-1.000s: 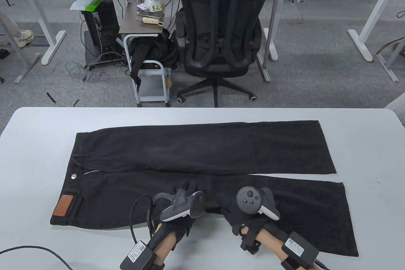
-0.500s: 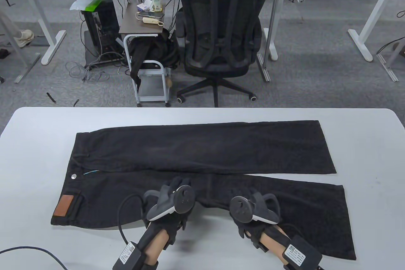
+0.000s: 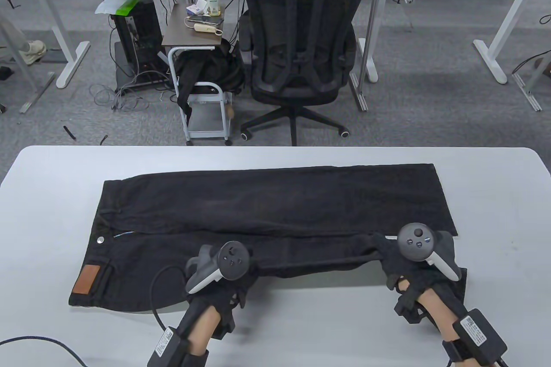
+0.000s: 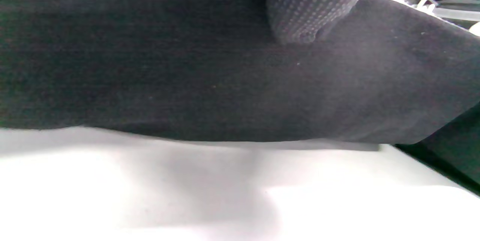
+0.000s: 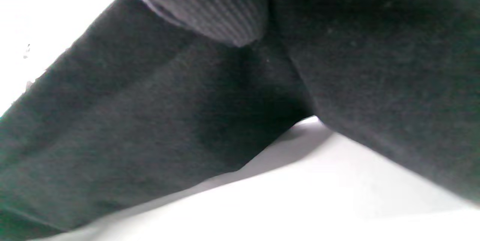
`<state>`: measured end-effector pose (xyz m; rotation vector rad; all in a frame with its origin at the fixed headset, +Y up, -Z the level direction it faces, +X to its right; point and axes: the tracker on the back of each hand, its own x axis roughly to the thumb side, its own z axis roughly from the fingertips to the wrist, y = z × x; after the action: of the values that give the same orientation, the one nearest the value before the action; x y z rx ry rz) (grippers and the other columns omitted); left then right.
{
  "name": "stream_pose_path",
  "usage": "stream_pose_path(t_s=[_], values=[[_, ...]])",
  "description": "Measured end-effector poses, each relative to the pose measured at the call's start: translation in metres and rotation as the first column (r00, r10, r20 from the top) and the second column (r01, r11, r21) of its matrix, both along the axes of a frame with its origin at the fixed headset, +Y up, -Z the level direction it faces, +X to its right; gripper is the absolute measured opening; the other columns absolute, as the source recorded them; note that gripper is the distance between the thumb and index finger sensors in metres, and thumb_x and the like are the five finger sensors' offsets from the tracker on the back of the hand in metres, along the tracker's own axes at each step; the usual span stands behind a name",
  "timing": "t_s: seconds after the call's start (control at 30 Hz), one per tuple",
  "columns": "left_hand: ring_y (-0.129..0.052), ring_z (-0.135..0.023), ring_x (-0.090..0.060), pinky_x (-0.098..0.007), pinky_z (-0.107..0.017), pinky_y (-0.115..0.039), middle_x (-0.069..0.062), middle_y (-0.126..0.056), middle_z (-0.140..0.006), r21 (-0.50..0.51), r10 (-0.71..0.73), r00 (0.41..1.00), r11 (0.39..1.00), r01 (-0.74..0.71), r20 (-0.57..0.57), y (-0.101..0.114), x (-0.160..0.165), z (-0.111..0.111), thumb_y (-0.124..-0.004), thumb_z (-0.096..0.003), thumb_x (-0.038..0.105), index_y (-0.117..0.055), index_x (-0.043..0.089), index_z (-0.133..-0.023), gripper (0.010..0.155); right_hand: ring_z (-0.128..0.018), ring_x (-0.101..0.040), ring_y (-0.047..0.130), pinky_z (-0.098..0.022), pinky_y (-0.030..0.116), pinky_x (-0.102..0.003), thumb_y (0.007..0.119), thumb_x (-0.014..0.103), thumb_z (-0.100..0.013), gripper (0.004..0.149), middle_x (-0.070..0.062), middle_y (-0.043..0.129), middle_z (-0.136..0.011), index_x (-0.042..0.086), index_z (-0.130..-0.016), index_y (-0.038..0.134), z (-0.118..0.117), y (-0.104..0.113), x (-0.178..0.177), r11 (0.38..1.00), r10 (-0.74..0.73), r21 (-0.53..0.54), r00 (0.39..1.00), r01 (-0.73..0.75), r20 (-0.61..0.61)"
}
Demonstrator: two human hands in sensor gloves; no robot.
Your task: Fold trousers
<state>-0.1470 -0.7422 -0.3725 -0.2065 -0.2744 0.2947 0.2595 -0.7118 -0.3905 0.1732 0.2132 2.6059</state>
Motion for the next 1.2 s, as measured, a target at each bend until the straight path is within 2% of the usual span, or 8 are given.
stream_pose_path(t_s=[0.17,0.27,0.53,0.7,0.83,1.0,1.1,1.2], values=[[-0.060,-0.110,-0.037,-0.060,-0.077,-0.052,-0.005,-0.066,-0.117,-0.198,-0.052,0.997,0.980,0.039,-0.063,-0.016,-0.011,-0.008,-0.081,-0.0504,0.042,-0.077,0.022,-0.094,0.048,-0.071,-0.037,0.094,-0.060,0.070,-0.057,0.081,0.025,-0.046,0.051,-0.014,0.095,-0.081,0.009,-0.095,0.075,-0.009,-0.004,0.007,0.981,-0.187,-0.052,0.982,0.186,-0.008],[-0.050,-0.113,-0.037,-0.060,-0.079,-0.048,-0.005,-0.054,-0.122,-0.390,-0.206,0.968,0.911,0.136,-0.141,-0.024,-0.026,-0.016,-0.081,-0.0516,0.045,-0.067,0.024,-0.101,0.055,-0.069,-0.037,0.095,-0.059,0.070,-0.057,0.082,0.027,-0.046,0.052,-0.014,0.095,-0.079,0.009,-0.094,0.076,-0.014,0.002,0.010,0.970,-0.237,-0.047,0.971,0.237,-0.013],[-0.049,-0.114,-0.038,-0.060,-0.079,-0.047,-0.006,-0.052,-0.123,-0.539,-0.416,0.859,0.816,0.208,-0.297,-0.019,-0.091,-0.027,-0.084,-0.0519,0.043,-0.063,0.025,-0.104,0.059,-0.065,-0.037,0.097,-0.057,0.072,-0.057,0.084,0.033,-0.046,0.052,-0.014,0.098,-0.074,0.008,-0.092,0.080,-0.022,0.026,0.014,0.955,-0.295,-0.016,0.954,0.295,-0.056],[-0.047,-0.115,-0.037,-0.060,-0.080,-0.048,-0.007,-0.048,-0.124,-0.643,-0.615,0.722,0.699,0.313,-0.318,-0.027,-0.134,-0.025,-0.086,-0.0508,0.043,-0.061,0.025,-0.105,0.063,-0.062,-0.036,0.098,-0.056,0.072,-0.057,0.084,0.032,-0.046,0.050,-0.014,0.100,-0.071,0.009,-0.090,0.083,-0.031,0.029,0.019,0.940,-0.340,-0.026,0.939,0.339,-0.058],[-0.049,-0.115,-0.035,-0.059,-0.080,-0.048,-0.002,-0.053,-0.123,-0.694,-0.642,0.699,0.658,0.293,-0.314,-0.036,-0.159,-0.025,-0.085,-0.0518,0.039,-0.066,0.030,-0.104,0.056,-0.060,-0.035,0.098,-0.055,0.073,-0.057,0.084,0.032,-0.046,0.049,-0.014,0.100,-0.069,0.009,-0.090,0.084,-0.039,0.030,0.023,0.919,-0.395,-0.042,0.917,0.393,-0.056],[-0.065,-0.110,-0.033,-0.056,-0.077,-0.055,-0.002,-0.076,-0.114,-0.531,-0.549,0.718,0.795,0.291,-0.427,0.008,-0.184,-0.032,-0.082,-0.0511,0.040,-0.081,0.028,-0.092,0.043,-0.061,-0.036,0.097,-0.056,0.071,-0.058,0.086,0.025,-0.046,0.047,-0.014,0.099,-0.070,0.009,-0.090,0.084,-0.046,0.043,0.030,0.924,-0.381,-0.043,0.923,0.379,-0.057],[-0.069,-0.107,-0.033,-0.056,-0.076,-0.058,-0.002,-0.080,-0.111,-0.236,-0.378,0.747,0.926,0.295,-0.547,0.068,-0.198,-0.032,-0.084,-0.0494,0.042,-0.085,0.026,-0.089,0.042,-0.067,-0.038,0.093,-0.060,0.067,-0.059,0.086,0.020,-0.046,0.050,-0.016,0.096,-0.075,0.008,-0.094,0.079,-0.052,0.051,0.039,0.958,-0.286,0.002,0.958,0.286,-0.006],[-0.070,-0.106,-0.034,-0.057,-0.076,-0.058,-0.003,-0.081,-0.110,0.025,-0.226,0.784,0.956,0.294,-0.578,0.116,-0.198,-0.029,-0.086,-0.0489,0.039,-0.085,0.025,-0.089,0.042,-0.079,-0.039,0.082,-0.068,0.056,-0.061,0.084,0.018,-0.047,0.060,-0.015,0.086,-0.082,0.010,-0.102,0.063,-0.062,0.038,0.048,0.989,0.040,-0.146,0.992,-0.022,0.123]])
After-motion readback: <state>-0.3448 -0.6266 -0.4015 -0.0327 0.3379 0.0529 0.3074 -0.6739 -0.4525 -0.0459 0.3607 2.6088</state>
